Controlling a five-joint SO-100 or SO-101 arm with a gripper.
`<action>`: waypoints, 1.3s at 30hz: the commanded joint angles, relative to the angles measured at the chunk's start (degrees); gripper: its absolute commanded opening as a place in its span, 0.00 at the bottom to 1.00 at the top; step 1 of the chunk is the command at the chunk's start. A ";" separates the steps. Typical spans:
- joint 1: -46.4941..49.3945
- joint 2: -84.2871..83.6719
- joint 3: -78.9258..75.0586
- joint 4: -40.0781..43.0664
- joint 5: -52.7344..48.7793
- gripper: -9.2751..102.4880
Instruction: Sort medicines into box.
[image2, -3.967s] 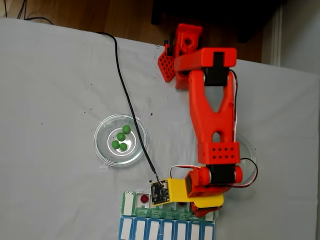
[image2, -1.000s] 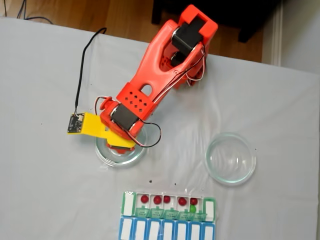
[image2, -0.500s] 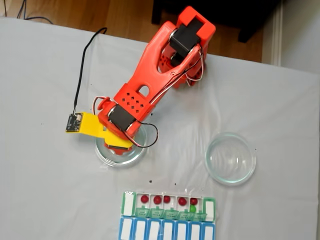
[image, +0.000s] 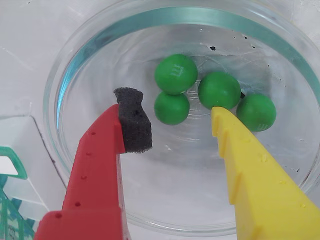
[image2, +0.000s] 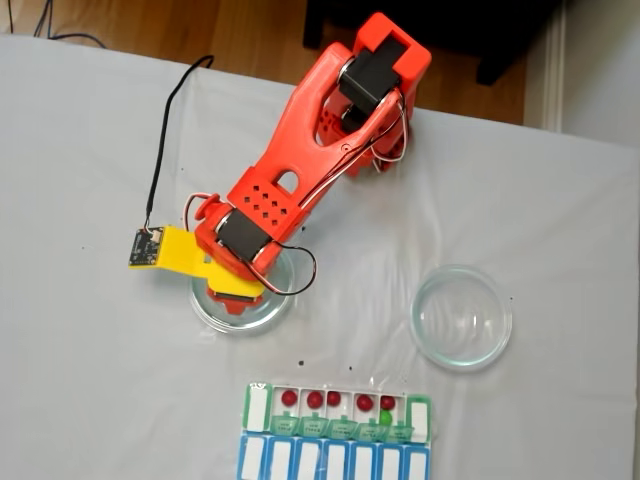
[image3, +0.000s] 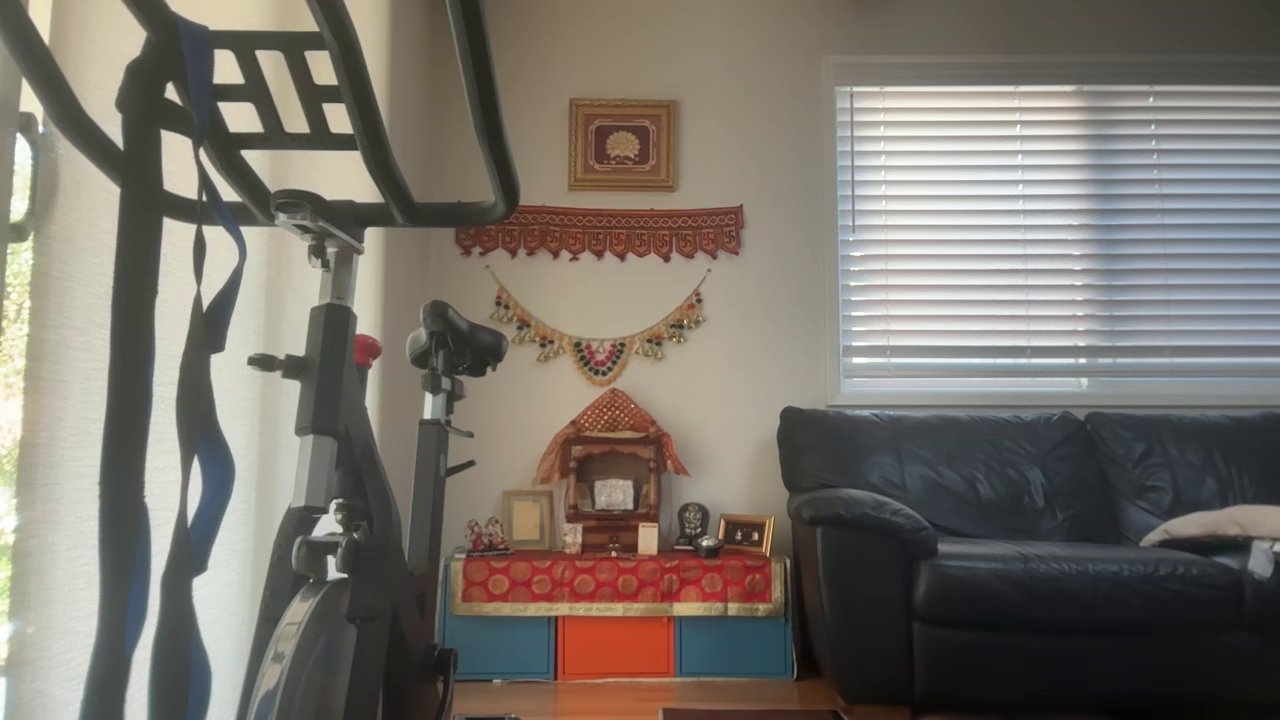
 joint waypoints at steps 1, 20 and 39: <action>0.26 0.44 -2.20 -0.18 -0.97 0.30; -0.44 -0.62 -0.18 -1.14 -1.32 0.30; -1.05 -0.97 1.76 -3.16 -1.14 0.30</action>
